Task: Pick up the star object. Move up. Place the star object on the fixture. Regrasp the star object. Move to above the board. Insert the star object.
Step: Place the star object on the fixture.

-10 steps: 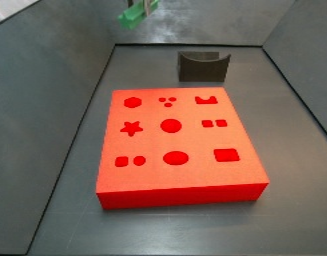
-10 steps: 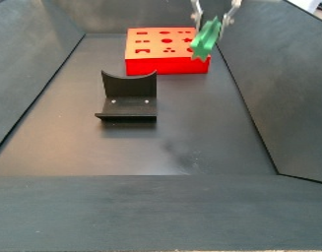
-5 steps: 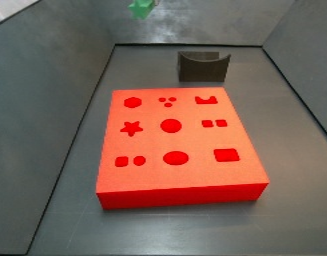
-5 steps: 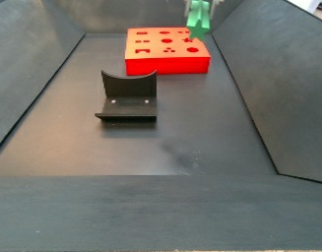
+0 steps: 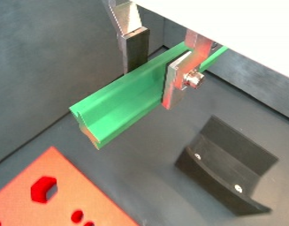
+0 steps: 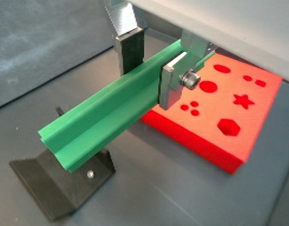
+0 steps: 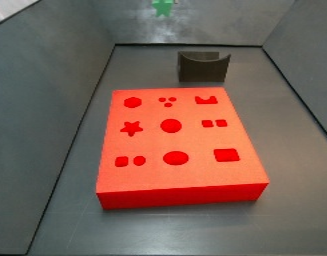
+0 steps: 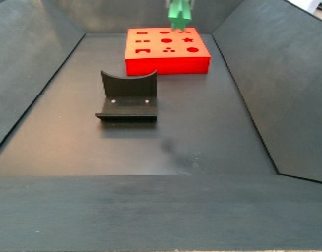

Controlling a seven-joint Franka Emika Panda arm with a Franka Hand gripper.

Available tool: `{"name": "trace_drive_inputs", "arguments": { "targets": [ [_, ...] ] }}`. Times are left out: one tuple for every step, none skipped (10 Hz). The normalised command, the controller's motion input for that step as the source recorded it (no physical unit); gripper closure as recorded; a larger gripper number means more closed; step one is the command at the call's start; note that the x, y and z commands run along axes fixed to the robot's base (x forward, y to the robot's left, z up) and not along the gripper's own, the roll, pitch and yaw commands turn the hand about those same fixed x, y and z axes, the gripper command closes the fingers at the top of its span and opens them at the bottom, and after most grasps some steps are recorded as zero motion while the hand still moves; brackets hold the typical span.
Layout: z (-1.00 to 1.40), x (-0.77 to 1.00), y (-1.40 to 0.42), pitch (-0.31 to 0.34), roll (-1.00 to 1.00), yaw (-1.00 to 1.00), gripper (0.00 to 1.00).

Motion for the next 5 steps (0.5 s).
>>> {"name": "trace_drive_inputs", "arguments": {
  "targets": [
    [0.06,1.00,-0.18,0.140,-0.07,0.03,1.00],
    [0.06,1.00,-0.15,0.145,-0.06,0.02,1.00],
    [0.05,1.00,-0.14,0.143,-0.05,0.03,1.00],
    [0.04,1.00,-0.11,0.143,-0.04,0.03,1.00],
    [0.04,1.00,-0.10,0.147,-0.03,0.03,1.00]
  ]
}}
